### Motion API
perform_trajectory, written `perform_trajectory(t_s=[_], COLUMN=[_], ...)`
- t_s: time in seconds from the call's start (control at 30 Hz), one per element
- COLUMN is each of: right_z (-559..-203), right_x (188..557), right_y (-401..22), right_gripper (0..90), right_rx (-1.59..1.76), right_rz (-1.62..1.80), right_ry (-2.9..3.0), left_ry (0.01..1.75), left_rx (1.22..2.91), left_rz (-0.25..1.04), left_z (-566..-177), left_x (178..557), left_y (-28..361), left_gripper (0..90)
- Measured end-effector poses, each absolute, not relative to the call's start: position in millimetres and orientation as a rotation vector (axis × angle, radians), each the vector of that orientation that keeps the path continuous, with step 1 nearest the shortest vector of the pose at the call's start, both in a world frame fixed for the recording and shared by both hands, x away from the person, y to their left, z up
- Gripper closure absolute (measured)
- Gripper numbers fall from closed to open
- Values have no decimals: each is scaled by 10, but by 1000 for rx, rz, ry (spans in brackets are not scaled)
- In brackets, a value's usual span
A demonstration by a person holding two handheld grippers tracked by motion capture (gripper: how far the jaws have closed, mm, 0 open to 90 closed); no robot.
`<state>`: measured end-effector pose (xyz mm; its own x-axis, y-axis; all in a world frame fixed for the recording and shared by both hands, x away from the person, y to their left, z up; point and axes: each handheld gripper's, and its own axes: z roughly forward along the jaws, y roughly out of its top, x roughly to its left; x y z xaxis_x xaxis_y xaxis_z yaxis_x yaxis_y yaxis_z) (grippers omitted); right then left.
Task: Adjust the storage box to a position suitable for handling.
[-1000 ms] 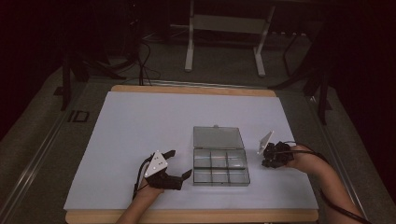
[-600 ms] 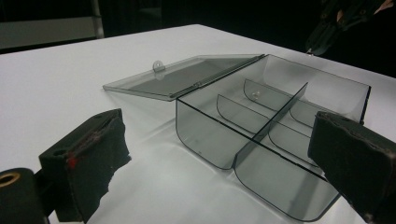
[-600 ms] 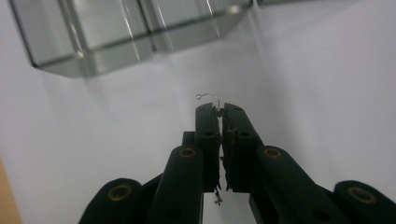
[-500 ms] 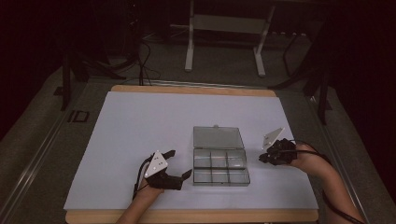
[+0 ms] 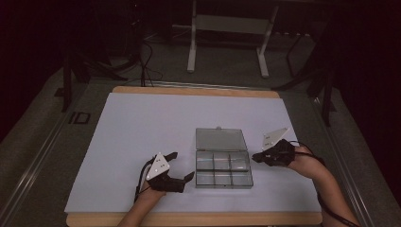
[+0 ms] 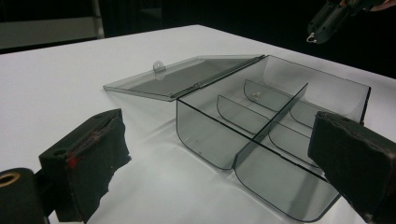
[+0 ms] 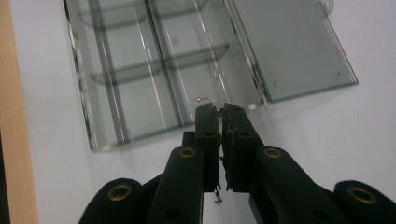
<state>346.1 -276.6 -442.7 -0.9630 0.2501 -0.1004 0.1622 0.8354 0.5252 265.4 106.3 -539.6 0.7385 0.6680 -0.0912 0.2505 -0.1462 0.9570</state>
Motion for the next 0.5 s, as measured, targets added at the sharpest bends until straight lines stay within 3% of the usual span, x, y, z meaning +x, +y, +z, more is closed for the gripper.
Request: perform_trajectory(t_s=[0.5], right_z=[-4643], right_x=[3482], right_y=[-2680], right_gripper=[856], right_rx=[345], right_rz=[1001], right_ry=[2774], left_ry=[731], left_rx=[1723], left_rz=[422], left_z=[-5396], left_x=[2657], left_y=[1064], left_gripper=[47])
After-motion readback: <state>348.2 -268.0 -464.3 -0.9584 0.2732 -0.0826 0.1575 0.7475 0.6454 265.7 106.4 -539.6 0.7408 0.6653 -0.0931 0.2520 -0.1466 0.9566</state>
